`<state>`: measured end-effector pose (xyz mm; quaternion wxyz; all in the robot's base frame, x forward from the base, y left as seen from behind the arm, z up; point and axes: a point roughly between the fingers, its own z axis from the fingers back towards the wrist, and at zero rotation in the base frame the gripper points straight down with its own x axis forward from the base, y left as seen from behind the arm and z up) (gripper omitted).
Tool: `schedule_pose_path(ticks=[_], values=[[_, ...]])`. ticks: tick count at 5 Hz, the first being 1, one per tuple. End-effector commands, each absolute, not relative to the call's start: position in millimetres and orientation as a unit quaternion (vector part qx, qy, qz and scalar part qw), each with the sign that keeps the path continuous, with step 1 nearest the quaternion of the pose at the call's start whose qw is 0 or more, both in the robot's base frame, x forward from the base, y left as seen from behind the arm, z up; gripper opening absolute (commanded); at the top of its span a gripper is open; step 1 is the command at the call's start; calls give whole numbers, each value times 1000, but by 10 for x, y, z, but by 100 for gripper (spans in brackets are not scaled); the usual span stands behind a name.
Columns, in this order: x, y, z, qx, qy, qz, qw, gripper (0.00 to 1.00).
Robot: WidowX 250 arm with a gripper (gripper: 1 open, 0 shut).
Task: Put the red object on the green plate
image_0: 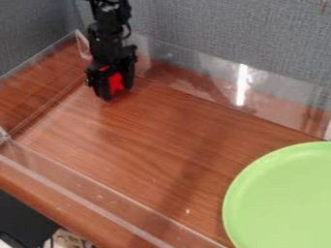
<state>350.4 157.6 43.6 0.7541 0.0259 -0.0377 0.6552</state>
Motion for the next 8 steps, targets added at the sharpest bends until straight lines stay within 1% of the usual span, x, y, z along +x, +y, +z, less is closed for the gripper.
schedule_pose_path(ticks=[1,2,3,4,5,8], values=[[3397,1787,820,15,-74,682,728,0],[3329,1749,875,12,-69,688,722,100],[3277,1700,875,12,-66,692,719,100],[3339,1692,890,13,-65,688,723,0],[3399,1692,897,14,-64,683,728,0],[3465,1862,749,21,-63,677,733,0]])
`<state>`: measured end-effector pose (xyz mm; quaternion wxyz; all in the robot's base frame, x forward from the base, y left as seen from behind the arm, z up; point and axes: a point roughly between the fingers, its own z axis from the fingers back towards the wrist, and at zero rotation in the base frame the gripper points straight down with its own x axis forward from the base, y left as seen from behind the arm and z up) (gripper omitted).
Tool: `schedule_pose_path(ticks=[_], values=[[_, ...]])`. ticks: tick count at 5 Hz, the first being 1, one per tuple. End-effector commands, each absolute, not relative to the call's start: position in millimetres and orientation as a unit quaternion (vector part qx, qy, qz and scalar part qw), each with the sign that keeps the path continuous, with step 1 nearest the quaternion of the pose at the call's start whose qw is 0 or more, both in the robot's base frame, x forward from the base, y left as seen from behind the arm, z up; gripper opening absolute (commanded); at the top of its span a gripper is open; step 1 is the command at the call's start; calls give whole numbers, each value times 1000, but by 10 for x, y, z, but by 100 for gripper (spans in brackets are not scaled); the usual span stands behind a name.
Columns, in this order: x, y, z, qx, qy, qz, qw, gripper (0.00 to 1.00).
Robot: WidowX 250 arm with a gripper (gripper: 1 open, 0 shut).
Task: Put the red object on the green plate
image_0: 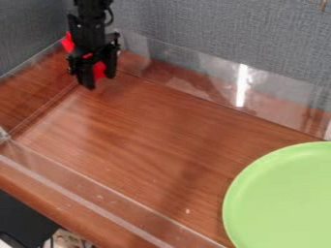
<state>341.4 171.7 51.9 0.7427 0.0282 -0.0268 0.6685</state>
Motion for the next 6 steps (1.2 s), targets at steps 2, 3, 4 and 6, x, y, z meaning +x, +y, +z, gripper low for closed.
schedule_pose_path(ticks=[2,3,4,6], values=[[3579,1724,850,24,-59,679,731,0],[3546,1723,778,24,-58,659,750,0],[3511,1728,703,27,-58,639,766,0],[3457,1572,717,27,-55,625,778,0]])
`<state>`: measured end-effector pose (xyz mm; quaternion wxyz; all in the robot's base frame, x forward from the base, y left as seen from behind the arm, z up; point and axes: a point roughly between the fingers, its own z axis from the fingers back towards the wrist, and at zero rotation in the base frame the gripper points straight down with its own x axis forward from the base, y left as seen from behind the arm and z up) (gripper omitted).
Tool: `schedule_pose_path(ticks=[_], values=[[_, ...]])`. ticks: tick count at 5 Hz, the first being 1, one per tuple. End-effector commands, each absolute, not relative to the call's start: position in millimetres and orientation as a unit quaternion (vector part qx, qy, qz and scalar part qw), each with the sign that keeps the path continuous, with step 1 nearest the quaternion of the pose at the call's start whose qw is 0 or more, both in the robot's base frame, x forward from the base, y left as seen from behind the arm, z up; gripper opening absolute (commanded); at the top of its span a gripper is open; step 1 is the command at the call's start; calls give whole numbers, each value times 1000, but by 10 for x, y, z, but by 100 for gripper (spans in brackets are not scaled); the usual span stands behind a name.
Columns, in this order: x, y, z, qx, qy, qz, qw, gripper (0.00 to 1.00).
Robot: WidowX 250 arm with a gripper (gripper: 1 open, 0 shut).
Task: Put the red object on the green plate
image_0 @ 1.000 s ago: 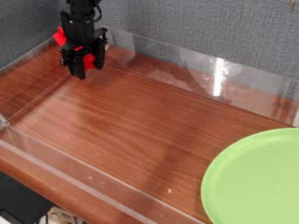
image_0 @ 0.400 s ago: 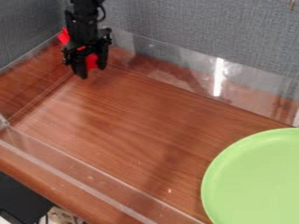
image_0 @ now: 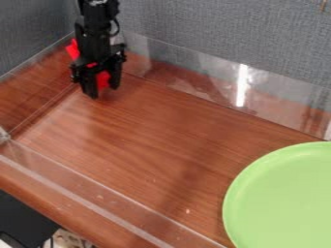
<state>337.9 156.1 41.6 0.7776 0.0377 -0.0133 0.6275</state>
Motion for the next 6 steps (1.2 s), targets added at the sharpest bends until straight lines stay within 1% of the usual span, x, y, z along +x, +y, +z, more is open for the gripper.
schedule_pose_path(ticks=[1,3,4,5,6], values=[[3421,1483,777,23,-52,619,783,0],[3250,1354,946,13,-49,583,811,0],[3160,1158,1212,-4,-45,605,795,0],[3075,954,1495,-22,-40,608,793,0],[2953,811,1717,-38,-34,612,789,0]])
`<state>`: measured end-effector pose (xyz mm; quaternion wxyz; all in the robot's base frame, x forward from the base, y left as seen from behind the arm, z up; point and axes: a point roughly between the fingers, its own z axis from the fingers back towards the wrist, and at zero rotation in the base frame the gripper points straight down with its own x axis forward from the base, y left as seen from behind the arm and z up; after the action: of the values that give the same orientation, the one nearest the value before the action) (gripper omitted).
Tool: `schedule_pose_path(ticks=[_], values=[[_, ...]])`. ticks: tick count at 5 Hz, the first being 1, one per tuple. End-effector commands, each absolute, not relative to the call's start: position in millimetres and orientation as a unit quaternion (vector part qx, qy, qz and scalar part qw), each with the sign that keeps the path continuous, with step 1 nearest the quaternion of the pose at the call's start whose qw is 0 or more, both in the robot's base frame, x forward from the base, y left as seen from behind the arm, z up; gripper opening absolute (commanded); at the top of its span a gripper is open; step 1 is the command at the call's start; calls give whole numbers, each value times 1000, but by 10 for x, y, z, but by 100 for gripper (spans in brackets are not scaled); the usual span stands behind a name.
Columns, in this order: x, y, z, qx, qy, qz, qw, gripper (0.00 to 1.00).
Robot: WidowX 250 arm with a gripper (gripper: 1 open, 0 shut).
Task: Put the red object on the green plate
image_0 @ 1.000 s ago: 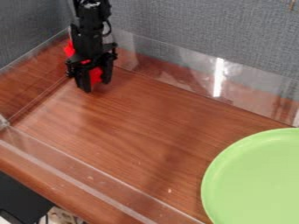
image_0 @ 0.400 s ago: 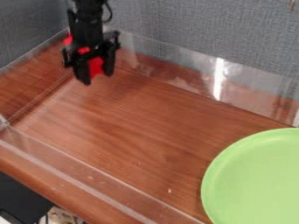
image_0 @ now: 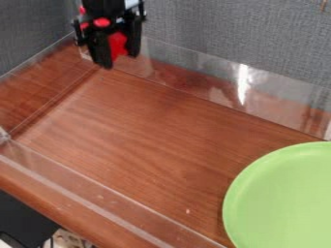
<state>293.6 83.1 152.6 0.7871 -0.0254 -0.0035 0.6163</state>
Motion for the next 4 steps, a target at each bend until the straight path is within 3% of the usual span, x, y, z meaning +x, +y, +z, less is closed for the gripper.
schedule_pose_path(ticks=[1,3,4], values=[[2799,725,1874,-46,-31,596,801,0],[2547,370,1833,-59,-19,568,821,0],[2548,-77,1809,-67,-14,570,819,0]])
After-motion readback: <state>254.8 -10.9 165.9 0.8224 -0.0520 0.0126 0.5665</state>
